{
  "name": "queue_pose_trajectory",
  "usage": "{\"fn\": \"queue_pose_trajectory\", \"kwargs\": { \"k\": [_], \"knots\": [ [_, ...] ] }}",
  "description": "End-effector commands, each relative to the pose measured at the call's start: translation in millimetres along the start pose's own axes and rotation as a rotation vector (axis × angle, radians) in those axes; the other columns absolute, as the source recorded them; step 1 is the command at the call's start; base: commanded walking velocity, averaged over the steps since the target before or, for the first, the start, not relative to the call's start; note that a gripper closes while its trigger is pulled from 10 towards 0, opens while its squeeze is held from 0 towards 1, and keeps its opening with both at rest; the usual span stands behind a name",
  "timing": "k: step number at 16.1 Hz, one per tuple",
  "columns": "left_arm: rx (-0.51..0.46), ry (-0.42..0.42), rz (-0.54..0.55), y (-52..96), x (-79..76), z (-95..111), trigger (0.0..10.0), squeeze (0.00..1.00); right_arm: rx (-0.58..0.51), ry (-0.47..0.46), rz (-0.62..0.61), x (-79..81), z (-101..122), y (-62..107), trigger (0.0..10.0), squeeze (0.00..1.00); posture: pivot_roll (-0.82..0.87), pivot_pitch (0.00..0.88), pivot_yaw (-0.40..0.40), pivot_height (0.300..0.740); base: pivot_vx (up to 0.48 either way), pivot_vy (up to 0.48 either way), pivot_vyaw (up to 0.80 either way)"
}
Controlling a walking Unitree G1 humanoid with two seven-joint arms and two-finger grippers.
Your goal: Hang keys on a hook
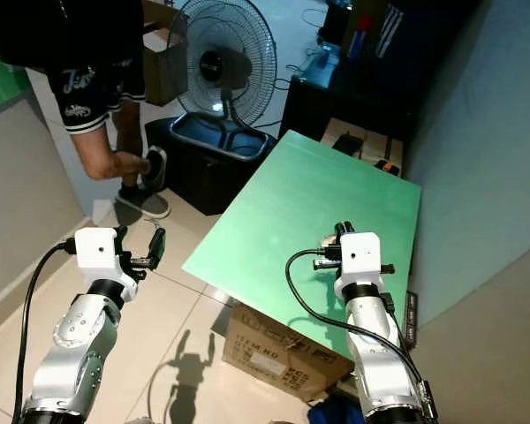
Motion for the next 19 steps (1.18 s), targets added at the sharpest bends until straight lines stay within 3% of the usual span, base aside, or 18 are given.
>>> {"fn": "queue_pose_trajectory", "kwargs": {
  "k": [1,3,4,10,19],
  "knots": [
    [0.0,-0.027,-0.045,-4.9,-11.0,4.1,10.0,0.0,0.004,-0.001,-0.022,-3.0,0.4,-0.3,0.0,0.0,-0.06,0.0,-0.092,0.74,0.0,0.0,0.0],
    [-0.004,-0.07,-0.065,-10.4,-10.8,9.3,10.0,0.0,0.009,0.001,-0.02,1.6,0.8,-2.0,0.0,0.0,-0.07,0.0,-0.071,0.74,0.0,0.142,0.0],
    [0.008,-0.101,-0.075,-13.7,-11.4,8.9,10.0,0.0,0.027,0.003,-0.024,1.9,-1.8,-2.9,10.0,0.0,-0.07,0.0,-0.059,0.74,0.0,0.48,0.0],
    [0.062,-0.187,-0.119,-25.5,-19.0,7.2,10.0,0.0,-0.007,0.025,-0.004,8.3,2.5,-1.2,10.0,0.0,-0.1,0.0,-0.017,0.74,0.0,0.48,0.0],
    [0.094,-0.219,-0.108,-29.6,-13.8,4.1,10.0,0.0,-0.005,0.006,0.041,21.3,2.4,2.0,10.0,0.0,-0.09,0.0,-0.003,0.74,0.0,0.48,0.0]
  ]
}}
Point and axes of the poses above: a point about 5 cm out from each wrist's last joint towards the gripper, its own y axis pointing back from the gripper into the wrist, its own z axis along the axis of the wrist's last joint, x = y × z, the point moved 2 cm from there along -y, pointing out of the wrist towards the gripper, and after that the axes turned 12 degrees about y, right-handed, at the moved point
